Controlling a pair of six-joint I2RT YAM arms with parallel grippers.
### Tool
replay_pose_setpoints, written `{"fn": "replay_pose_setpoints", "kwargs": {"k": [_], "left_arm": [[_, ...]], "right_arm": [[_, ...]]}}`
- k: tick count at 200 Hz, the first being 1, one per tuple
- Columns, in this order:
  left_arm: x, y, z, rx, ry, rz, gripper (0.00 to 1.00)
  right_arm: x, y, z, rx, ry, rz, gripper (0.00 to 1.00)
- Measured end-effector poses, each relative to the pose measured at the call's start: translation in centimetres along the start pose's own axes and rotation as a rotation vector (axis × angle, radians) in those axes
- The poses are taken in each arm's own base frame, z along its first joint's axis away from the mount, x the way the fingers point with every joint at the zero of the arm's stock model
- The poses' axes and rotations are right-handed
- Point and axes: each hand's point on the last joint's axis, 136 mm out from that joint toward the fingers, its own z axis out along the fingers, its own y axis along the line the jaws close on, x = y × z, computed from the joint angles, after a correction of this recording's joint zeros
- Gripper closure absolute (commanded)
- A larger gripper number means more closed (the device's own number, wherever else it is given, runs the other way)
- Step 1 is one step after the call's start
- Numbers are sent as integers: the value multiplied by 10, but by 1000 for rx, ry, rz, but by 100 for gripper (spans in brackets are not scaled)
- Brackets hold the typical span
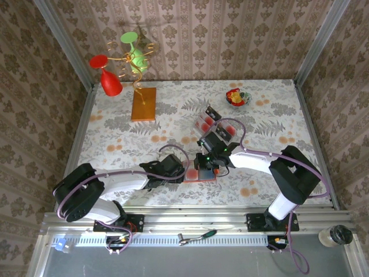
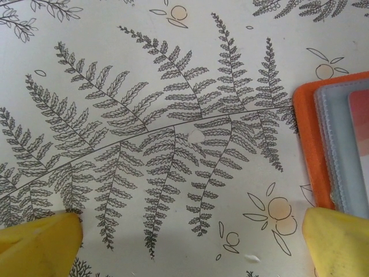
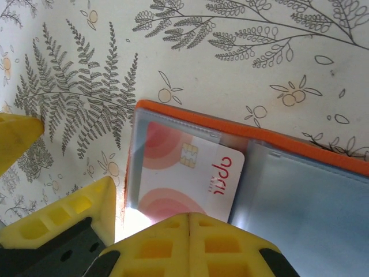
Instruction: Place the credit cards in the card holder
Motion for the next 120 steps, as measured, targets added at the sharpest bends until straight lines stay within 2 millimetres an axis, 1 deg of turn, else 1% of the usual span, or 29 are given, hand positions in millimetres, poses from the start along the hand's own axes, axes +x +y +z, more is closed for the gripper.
{"fn": "replay_pose_setpoints", "kwargs": {"k": [34, 90, 120], "left_arm": [[0, 0, 0, -1, 0, 0, 0], [0, 0, 0, -2, 0, 1, 0], [0, 1, 1, -8, 0, 3, 0]], "right_arm": [[1, -5, 2, 17, 5, 2, 97], [7, -15, 14, 47, 37, 7, 98], [4, -10, 18, 41, 40, 2, 98]]}}
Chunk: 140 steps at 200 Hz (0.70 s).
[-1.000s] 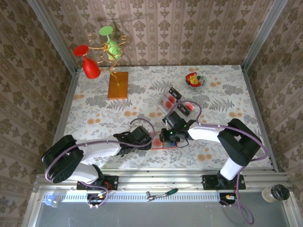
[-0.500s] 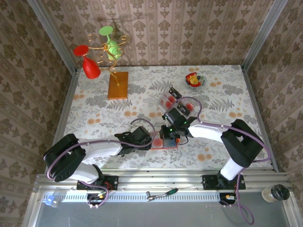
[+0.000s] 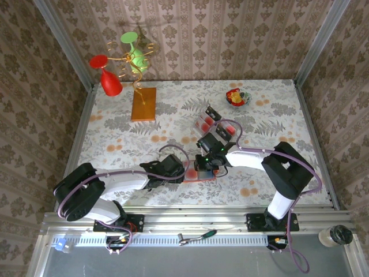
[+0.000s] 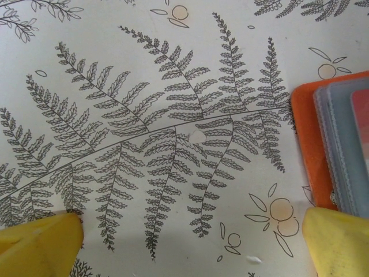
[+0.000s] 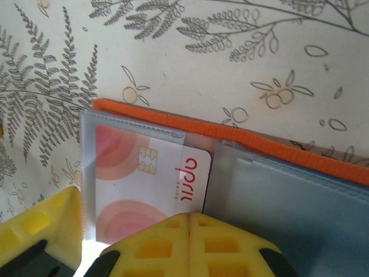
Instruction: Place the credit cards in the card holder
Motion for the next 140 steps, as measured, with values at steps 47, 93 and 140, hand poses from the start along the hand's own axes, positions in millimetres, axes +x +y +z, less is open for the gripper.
{"fn": "replay_pose_setpoints", "kwargs": {"k": [47, 93, 140], "left_arm": [[0, 0, 0, 0, -1, 0, 0], [0, 0, 0, 0, -1, 0, 0], [-3, 1, -2, 12, -5, -18, 0]], "right_arm": [[-1, 6, 4, -12, 7, -8, 99], [-3, 11, 4, -28, 10, 3, 98], [-6, 17, -9, -40, -10, -1, 98]]}}
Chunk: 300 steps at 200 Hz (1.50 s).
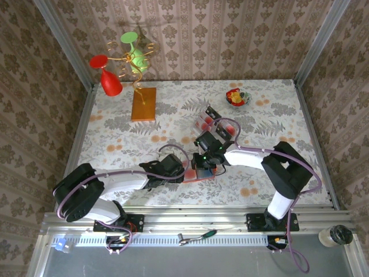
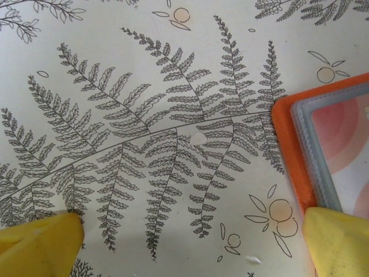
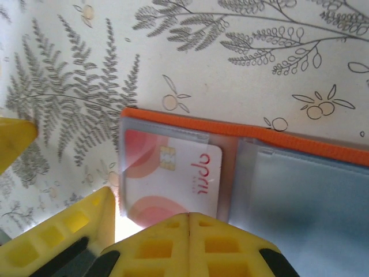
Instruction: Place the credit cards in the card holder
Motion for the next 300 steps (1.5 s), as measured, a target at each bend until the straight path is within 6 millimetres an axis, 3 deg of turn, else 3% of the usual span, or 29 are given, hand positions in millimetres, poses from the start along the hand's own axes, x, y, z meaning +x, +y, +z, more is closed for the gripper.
{"fn": "replay_pose_setpoints", "kwargs": {"k": [46, 124, 209, 300], "left_arm": [[-4, 5, -1, 24, -11, -41, 0], [-5, 7, 1, 20, -6, -63, 0], [-5, 7, 3, 1, 11, -55, 0], [-6, 8, 3, -3, 16, -58, 0]], "right_arm": [[-7, 8, -13, -20, -40, -12, 98], [15, -10, -4, 17, 10, 2, 98], [30, -8, 8, 26, 51, -14, 99], [30, 2, 14, 0, 48, -9, 99]]}}
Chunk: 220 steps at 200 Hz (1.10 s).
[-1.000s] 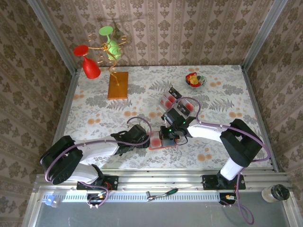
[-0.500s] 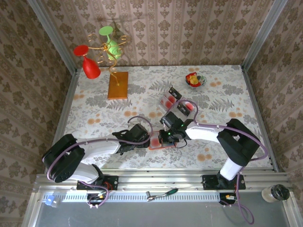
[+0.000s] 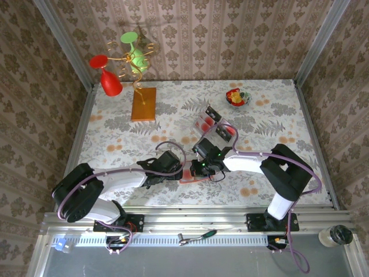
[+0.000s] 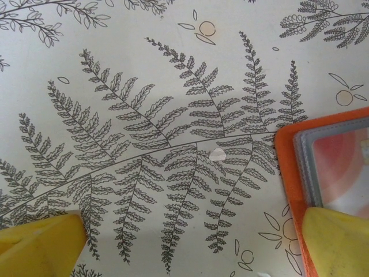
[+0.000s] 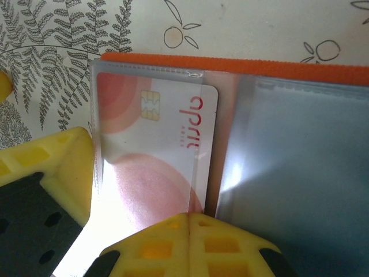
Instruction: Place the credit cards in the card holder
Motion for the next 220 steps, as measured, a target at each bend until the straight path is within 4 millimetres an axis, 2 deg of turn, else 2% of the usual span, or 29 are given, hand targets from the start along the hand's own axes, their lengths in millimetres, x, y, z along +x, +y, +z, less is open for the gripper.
{"fn": "replay_pose_setpoints", "kwargs": {"k": [57, 105, 144, 220], "left_arm": [[-3, 3, -3, -1, 0, -11, 0], [-10, 9, -13, -2, -24, -35, 0], [-4, 15, -12, -17, -7, -29, 0], [3, 21, -5, -46, 22, -23, 0]], "right_arm": [[-5, 0, -8, 6, -6, 6, 99], [-25, -2, -24, 5, -48, 16, 99], [-34, 3, -29, 6, -61, -7, 99], [-35, -2, -14, 32, -27, -9, 99]]}}
